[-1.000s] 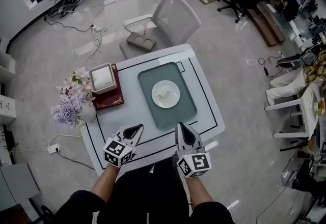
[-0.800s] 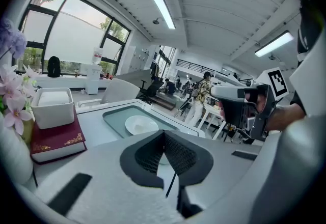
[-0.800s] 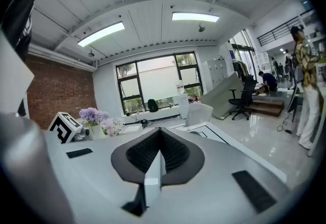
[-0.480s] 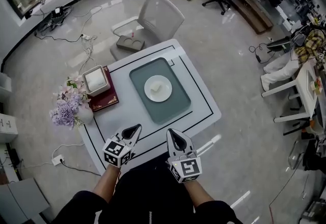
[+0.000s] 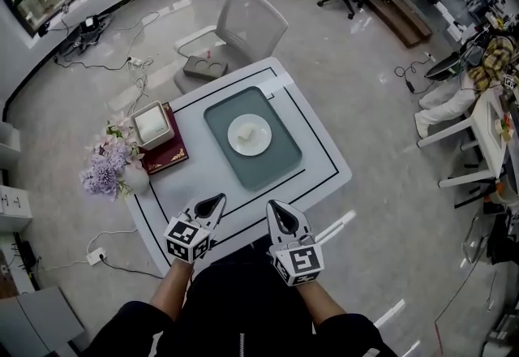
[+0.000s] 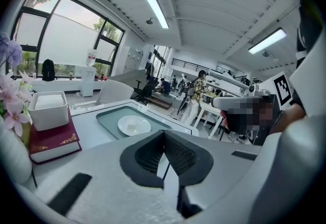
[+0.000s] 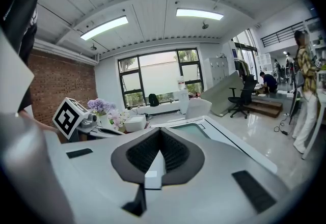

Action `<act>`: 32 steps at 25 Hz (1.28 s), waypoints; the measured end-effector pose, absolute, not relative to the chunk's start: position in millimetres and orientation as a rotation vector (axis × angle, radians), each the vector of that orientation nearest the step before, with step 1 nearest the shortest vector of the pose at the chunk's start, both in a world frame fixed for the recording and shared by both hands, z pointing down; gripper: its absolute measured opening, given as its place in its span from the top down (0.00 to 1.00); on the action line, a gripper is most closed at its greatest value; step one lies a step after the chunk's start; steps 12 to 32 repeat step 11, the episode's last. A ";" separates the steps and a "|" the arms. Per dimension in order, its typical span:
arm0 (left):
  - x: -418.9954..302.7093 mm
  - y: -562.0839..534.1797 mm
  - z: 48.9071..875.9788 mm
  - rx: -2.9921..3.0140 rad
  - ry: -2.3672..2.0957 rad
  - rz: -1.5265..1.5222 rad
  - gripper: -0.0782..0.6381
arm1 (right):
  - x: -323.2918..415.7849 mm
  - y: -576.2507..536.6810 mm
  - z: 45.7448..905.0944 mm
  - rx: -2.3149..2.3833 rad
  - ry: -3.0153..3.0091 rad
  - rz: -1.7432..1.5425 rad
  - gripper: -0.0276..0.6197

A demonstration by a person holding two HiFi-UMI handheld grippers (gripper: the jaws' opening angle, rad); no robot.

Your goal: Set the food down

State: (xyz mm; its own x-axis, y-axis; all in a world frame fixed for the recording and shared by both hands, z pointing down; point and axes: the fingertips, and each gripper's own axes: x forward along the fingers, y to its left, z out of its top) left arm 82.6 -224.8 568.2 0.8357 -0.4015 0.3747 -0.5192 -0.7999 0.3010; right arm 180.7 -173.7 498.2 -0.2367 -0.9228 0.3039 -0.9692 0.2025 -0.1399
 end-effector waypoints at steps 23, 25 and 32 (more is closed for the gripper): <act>83.9 -217.3 570.0 2.624 -0.683 0.417 0.88 | 180.1 -168.7 500.4 1.820 -2.317 0.468 0.95; 83.9 -217.3 570.0 2.624 -0.683 0.417 0.88 | 180.1 -168.7 500.4 1.820 -2.317 0.468 0.95; 83.9 -217.3 570.0 2.624 -0.683 0.417 0.88 | 180.1 -168.7 500.4 1.820 -2.317 0.468 0.95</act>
